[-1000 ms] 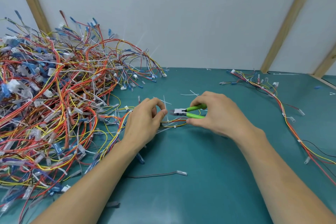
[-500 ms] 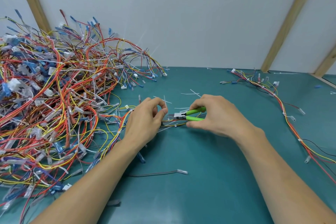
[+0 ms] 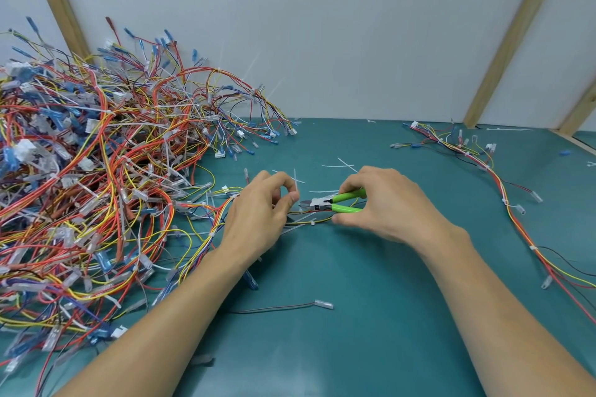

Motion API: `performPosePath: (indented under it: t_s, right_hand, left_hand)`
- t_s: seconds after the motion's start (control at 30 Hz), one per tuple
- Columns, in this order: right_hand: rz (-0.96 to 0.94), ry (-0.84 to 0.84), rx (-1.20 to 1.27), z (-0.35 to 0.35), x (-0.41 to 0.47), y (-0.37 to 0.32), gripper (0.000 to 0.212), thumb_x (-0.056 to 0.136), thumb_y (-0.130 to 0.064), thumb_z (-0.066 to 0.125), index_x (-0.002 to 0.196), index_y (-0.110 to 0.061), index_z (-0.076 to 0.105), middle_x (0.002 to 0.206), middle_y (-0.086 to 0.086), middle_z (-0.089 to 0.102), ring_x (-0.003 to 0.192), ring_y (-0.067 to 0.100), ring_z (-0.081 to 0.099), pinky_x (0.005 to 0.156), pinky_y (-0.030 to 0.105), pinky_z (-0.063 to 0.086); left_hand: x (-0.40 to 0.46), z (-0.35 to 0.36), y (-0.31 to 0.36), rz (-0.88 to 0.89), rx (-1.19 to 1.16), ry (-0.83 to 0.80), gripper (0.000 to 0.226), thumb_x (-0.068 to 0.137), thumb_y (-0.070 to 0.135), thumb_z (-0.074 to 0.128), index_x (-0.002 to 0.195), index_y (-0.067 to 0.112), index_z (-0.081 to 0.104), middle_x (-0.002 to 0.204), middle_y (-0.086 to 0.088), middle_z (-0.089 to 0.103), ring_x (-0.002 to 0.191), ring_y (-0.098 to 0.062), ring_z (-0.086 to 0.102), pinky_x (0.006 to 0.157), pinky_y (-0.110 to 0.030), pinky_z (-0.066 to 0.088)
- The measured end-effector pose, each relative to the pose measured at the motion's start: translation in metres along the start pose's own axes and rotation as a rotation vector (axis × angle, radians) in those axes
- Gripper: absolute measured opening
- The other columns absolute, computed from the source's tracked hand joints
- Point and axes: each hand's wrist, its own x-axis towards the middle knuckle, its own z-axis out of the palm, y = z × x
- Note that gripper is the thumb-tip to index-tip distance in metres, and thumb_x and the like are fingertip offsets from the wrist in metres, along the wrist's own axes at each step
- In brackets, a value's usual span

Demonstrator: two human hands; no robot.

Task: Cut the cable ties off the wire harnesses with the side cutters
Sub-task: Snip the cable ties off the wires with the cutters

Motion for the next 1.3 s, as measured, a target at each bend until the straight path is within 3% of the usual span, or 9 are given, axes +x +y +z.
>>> performPosePath:
  t_s: [0.23, 0.43, 0.57, 0.67, 0.83, 1.3]
  right_hand:
    - [0.036, 0.007, -0.008, 0.0011, 0.0009, -0.0014, 0.043, 0.073, -0.064, 0.079, 0.105, -0.037, 0.072, 0.095, -0.018, 0.058, 0.095, 0.011, 0.05, 0.081, 0.033, 0.045]
    - [0.052, -0.022, -0.026, -0.0007, 0.0008, -0.0042, 0.045, 0.07, -0.066, 0.08, 0.102, -0.036, 0.072, 0.097, -0.016, 0.065, 0.099, 0.014, 0.058, 0.08, 0.034, 0.048]
    - [0.065, -0.001, -0.001, -0.0023, 0.0011, -0.0066, 0.051, 0.069, -0.064, 0.081, 0.104, -0.034, 0.06, 0.101, -0.016, 0.067, 0.1, 0.014, 0.059, 0.081, 0.036, 0.051]
    - [0.045, -0.01, -0.01, -0.0015, 0.0002, -0.008, 0.045, 0.069, -0.06, 0.082, 0.09, -0.03, 0.054, 0.094, -0.015, 0.065, 0.092, 0.015, 0.058, 0.071, 0.035, 0.048]
    - [0.018, -0.02, 0.021, 0.0008, -0.0009, -0.0093, 0.044, 0.068, -0.054, 0.082, 0.083, -0.027, 0.051, 0.087, -0.013, 0.062, 0.084, 0.015, 0.055, 0.057, 0.031, 0.036]
    - [0.043, -0.013, 0.053, 0.0073, 0.0011, -0.0045, 0.037, 0.067, -0.048, 0.079, 0.08, -0.028, 0.05, 0.082, -0.015, 0.063, 0.081, 0.013, 0.056, 0.056, 0.03, 0.032]
  left_hand:
    - [-0.0016, 0.0005, 0.0014, 0.065, -0.021, -0.007, 0.01, 0.097, 0.03, 0.064, 0.088, 0.034, 0.061, 0.081, 0.01, 0.044, 0.082, 0.009, 0.05, 0.061, -0.017, 0.032]
    - [-0.0014, 0.0013, 0.0019, 0.077, -0.035, 0.043, 0.009, 0.096, 0.03, 0.065, 0.088, 0.033, 0.063, 0.083, 0.008, 0.045, 0.082, 0.002, 0.054, 0.062, -0.024, 0.036]
    - [-0.002, 0.0014, 0.0022, 0.08, -0.042, 0.084, 0.008, 0.096, 0.028, 0.065, 0.089, 0.032, 0.063, 0.081, 0.009, 0.044, 0.08, 0.007, 0.051, 0.058, -0.023, 0.031]
    - [-0.0027, 0.0018, 0.0022, 0.083, -0.039, 0.096, 0.009, 0.095, 0.027, 0.066, 0.088, 0.032, 0.064, 0.081, 0.009, 0.045, 0.079, 0.008, 0.051, 0.058, -0.022, 0.029]
    - [-0.0034, 0.0025, 0.0004, 0.091, -0.044, 0.1, 0.011, 0.095, 0.026, 0.067, 0.087, 0.032, 0.063, 0.081, 0.009, 0.045, 0.078, 0.004, 0.051, 0.061, -0.028, 0.032]
    - [-0.0032, 0.0026, 0.0003, 0.089, -0.039, 0.09, 0.011, 0.095, 0.028, 0.066, 0.087, 0.034, 0.062, 0.08, 0.009, 0.045, 0.078, 0.006, 0.05, 0.06, -0.025, 0.032]
